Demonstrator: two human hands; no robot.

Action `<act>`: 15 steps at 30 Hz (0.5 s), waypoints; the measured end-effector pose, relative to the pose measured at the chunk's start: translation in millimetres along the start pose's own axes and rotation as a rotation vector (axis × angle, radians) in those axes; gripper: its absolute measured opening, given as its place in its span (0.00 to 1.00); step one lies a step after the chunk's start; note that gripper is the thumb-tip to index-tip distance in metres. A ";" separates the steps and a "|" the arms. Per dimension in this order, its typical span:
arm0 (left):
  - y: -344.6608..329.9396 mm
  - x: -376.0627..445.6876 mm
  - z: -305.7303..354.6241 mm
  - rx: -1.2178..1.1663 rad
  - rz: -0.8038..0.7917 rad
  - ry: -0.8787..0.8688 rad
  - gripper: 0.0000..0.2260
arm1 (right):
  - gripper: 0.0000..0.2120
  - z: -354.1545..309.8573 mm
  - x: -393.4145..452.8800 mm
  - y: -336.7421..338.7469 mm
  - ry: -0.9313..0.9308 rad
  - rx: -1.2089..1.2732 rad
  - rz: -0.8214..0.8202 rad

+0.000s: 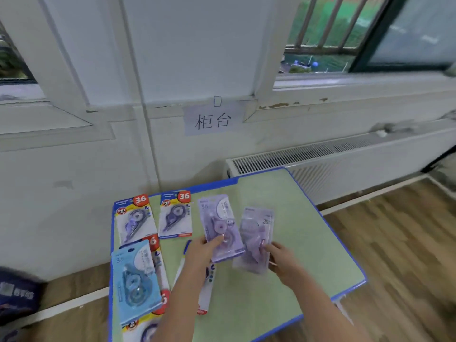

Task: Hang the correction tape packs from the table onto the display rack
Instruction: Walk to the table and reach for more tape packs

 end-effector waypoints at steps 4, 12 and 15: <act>-58.7 -12.7 4.0 0.094 -0.193 -0.054 0.04 | 0.07 1.8 -25.7 81.1 0.083 0.118 0.216; -194.6 -89.1 22.0 0.319 -0.609 -0.192 0.05 | 0.06 10.8 -121.4 223.1 0.241 0.537 0.405; -253.6 -145.3 22.0 0.372 -0.758 -0.248 0.06 | 0.13 13.6 -170.0 276.2 0.333 0.678 0.414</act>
Point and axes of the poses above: each hand's wrist, its own x-axis towards the middle knuckle, its own y-axis out of the back of the hand, z = x × y, the point moved 6 cm from there along x, towards the middle knuckle, and after that the axes turned 10 degrees about x, right-handed, at the moved point
